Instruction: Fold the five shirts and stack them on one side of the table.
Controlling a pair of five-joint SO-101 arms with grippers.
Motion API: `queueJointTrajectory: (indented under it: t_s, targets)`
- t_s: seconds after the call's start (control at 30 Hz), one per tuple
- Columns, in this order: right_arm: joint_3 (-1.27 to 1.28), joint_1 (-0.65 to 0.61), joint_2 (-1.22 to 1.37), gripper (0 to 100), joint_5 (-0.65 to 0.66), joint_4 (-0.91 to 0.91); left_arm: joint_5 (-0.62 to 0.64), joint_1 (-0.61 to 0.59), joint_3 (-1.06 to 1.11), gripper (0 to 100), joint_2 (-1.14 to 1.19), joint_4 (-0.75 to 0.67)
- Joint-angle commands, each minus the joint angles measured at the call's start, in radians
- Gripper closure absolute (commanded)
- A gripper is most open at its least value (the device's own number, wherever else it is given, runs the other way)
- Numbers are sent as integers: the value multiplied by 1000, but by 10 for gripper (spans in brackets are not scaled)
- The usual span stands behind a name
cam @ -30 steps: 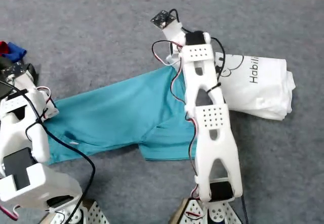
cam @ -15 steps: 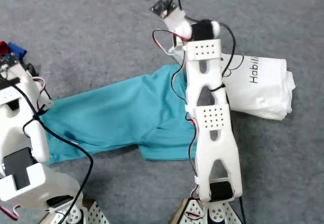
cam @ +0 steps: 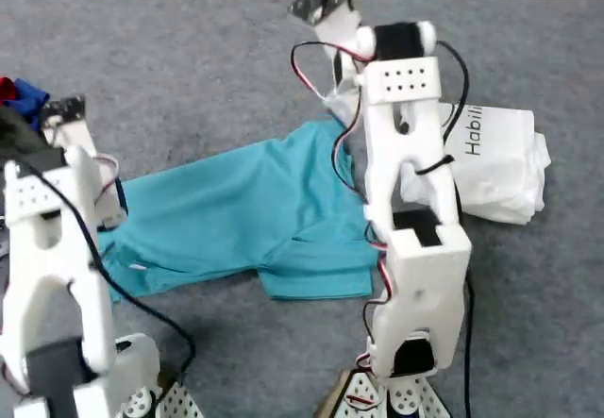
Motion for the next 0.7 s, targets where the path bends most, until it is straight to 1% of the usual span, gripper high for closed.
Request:
queueJointTrajectory:
  t_s: [0.0,0.13,0.27,0.37,0.47,0.67]
  targets:
    - [245,-10,-84,995,9,-215,-25,12,106,982,-47,-40]
    - [432,-7,-70,995,9,-456,-28,14,161,982,-16,-57]
    - [487,-4,-4,995,11,-572,-26,9,170,982,19,-60]
    - [453,-4,51,994,12,-568,-32,2,170,982,38,-52]
    - [400,-2,99,994,17,-539,-37,-44,164,982,38,-41]
    - [263,-2,211,994,17,-462,-172,-129,207,982,39,15]
